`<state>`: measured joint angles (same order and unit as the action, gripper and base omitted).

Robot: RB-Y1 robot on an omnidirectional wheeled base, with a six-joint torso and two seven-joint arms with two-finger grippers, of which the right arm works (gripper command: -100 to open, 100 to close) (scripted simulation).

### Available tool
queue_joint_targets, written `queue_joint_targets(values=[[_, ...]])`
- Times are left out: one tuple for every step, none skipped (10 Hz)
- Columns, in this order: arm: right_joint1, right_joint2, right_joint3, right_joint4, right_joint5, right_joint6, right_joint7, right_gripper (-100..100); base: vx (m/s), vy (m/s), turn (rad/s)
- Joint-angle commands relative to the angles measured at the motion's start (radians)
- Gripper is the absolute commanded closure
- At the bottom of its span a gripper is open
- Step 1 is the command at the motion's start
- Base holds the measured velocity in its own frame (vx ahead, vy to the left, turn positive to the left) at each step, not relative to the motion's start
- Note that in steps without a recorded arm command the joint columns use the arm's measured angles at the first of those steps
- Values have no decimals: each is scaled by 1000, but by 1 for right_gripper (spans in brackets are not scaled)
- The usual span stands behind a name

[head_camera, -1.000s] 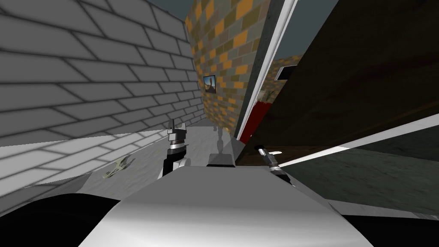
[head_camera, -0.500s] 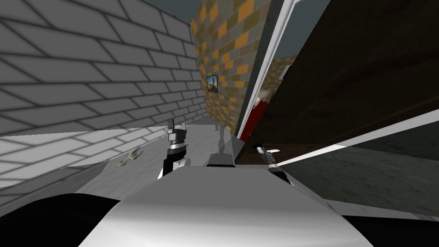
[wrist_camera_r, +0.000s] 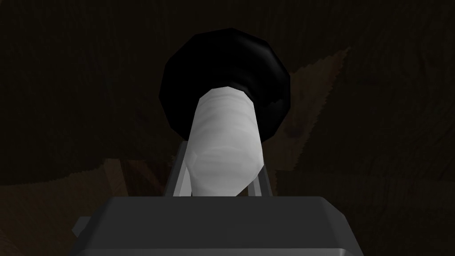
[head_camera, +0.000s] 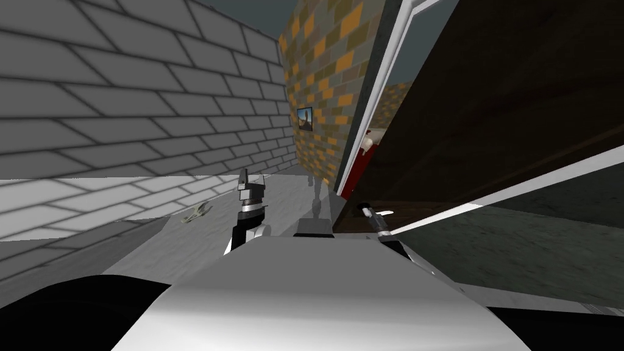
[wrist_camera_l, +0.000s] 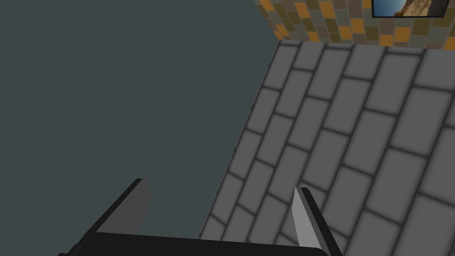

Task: Pull the door open

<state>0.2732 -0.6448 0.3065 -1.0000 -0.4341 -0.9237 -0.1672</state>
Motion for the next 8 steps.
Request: queue_joint_targets(values=[[-14, -6, 29, 1, -29, 2, 20, 100, -148, -107, 79], [-9, -2, 19, 2, -17, 2, 10, 100, -66, -47, 38], [-11, -7, 29, 19, -23, -12, 3, 100, -127, -11, 213], [-11, -11, 32, 27, -25, -20, -2, 100, -197, -27, 256], [-12, -15, 34, 36, -28, -29, -7, 100, -218, -39, 219], [-13, -20, 38, 46, -30, -39, -12, 100, -213, -47, 190], [-14, -25, 41, 57, -33, -49, -18, 100, -214, -47, 165], [-14, -29, 44, 68, -36, -59, -24, 100, -234, -75, 208]])
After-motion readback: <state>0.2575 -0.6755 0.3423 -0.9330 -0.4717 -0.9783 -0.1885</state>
